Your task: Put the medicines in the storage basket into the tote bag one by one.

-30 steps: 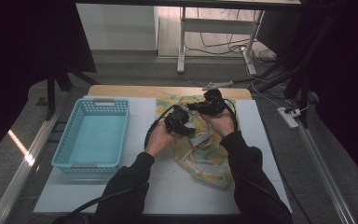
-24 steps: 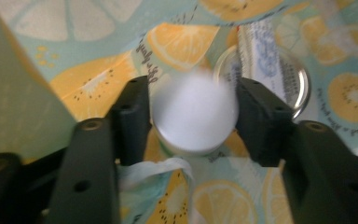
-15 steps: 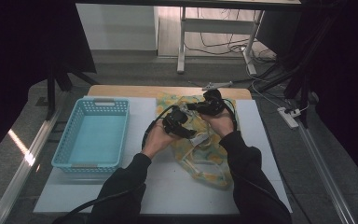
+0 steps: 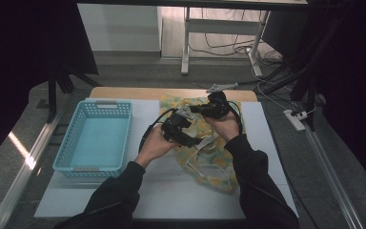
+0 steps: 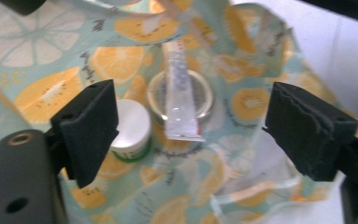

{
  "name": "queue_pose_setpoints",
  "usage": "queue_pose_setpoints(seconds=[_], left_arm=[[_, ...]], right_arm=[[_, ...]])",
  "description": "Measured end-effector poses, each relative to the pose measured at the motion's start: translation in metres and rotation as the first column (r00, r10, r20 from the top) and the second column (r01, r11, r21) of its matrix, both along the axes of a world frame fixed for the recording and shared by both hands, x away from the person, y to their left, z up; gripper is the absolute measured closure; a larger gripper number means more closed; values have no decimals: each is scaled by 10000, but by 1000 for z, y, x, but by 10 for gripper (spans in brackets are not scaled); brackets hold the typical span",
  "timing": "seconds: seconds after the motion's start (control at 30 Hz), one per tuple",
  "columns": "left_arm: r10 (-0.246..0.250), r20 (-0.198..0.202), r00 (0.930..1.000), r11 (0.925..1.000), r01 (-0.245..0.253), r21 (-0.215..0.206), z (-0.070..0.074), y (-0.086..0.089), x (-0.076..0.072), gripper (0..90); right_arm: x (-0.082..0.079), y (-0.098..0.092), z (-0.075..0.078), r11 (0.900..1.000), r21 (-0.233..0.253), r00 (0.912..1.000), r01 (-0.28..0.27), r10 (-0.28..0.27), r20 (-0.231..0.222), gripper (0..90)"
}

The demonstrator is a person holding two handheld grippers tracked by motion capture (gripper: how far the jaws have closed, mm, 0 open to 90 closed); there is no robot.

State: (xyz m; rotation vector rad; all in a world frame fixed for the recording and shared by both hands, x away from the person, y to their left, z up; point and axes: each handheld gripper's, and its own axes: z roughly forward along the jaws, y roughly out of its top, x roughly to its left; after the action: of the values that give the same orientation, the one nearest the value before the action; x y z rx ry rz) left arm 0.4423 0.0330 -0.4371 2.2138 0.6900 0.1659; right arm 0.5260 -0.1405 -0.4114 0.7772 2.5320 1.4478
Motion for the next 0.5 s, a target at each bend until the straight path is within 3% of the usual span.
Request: queue_pose_setpoints(seconds=[0.27,0.37,0.5], left_arm=[[-201,258,9995,9998,204,-86,10,5,-22,42],[-353,24,9994,9985,353,-408,12,8,-28,40],[-440,132,9989,9986,444,-294,13,12,-37,35]], right_arm=[[-3,2,2,9999,7,9999,-118,118,9,892],[-4,2,1,9999,-1,9999,-151,151,-12,893],[-8,2,1,9998,-10,9998,-217,217,-27,893]])
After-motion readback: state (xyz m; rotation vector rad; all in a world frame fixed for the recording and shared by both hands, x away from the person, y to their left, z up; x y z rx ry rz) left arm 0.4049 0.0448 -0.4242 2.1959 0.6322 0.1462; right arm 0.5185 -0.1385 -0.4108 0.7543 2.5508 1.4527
